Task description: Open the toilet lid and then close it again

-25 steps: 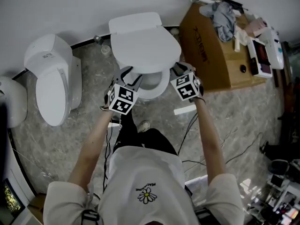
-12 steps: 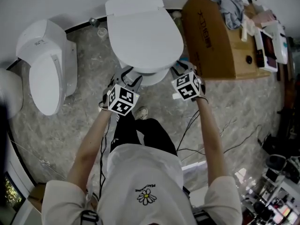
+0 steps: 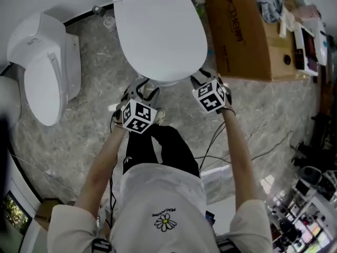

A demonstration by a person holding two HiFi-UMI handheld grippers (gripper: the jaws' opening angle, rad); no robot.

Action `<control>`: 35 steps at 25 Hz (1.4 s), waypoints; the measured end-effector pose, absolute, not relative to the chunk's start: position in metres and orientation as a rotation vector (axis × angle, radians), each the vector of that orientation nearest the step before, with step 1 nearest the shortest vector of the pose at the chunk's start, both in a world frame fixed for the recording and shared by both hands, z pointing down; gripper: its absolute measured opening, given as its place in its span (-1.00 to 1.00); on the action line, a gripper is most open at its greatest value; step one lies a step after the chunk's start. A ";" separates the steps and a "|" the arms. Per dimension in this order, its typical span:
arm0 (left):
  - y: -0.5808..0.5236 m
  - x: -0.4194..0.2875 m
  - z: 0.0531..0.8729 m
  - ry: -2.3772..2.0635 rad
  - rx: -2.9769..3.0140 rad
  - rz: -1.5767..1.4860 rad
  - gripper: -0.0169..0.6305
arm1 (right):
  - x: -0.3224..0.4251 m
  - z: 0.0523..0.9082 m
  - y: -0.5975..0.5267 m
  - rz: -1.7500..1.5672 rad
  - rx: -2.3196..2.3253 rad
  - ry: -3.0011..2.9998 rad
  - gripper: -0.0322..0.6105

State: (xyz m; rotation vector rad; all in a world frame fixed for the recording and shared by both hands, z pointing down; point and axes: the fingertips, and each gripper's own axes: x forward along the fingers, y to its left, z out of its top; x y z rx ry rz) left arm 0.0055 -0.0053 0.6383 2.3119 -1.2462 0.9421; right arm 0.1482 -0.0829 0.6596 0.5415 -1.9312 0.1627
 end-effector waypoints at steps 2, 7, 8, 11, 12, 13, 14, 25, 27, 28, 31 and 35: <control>-0.001 0.008 0.650 -1.221 2.307 0.957 -0.28 | 0.151 0.671 -0.079 0.178 0.538 -1.920 -0.35; 0.012 0.013 0.681 -1.143 2.297 1.007 -0.31 | 0.157 0.700 -0.069 0.219 0.533 -1.898 -0.34; 0.013 0.014 0.688 -1.129 2.291 1.012 -0.32 | 0.158 0.706 -0.068 0.233 0.532 -1.895 -0.34; 0.017 0.014 0.705 -1.093 2.271 1.029 -0.34 | 0.157 0.723 -0.065 0.270 0.522 -1.882 -0.34; 0.020 0.014 0.711 -1.078 2.261 1.034 -0.34 | 0.157 0.729 -0.062 0.283 0.518 -1.878 -0.34; 0.023 0.015 0.717 -1.059 2.249 1.040 -0.34 | 0.158 0.734 -0.059 0.298 0.515 -1.874 -0.33; 0.026 0.017 0.723 -1.041 2.236 1.046 -0.34 | 0.160 0.740 -0.056 0.315 0.513 -1.869 -0.34; 0.035 0.020 0.790 -0.918 2.177 1.176 -0.36 | 0.165 0.795 -0.051 0.392 0.521 -1.838 -0.33; 0.037 0.019 0.799 -0.902 2.158 1.180 -0.36 | 0.165 0.802 -0.048 0.403 0.523 -1.831 -0.33; 0.038 0.018 0.803 -0.901 2.151 1.179 -0.36 | 0.165 0.805 -0.048 0.405 0.522 -1.830 -0.33; 0.036 0.018 0.813 -0.905 2.130 1.174 -0.36 | 0.163 0.815 -0.051 0.406 0.518 -1.827 -0.33; 0.036 0.019 0.824 -0.902 2.110 1.163 -0.36 | 0.164 0.825 -0.049 0.421 0.518 -1.815 -0.33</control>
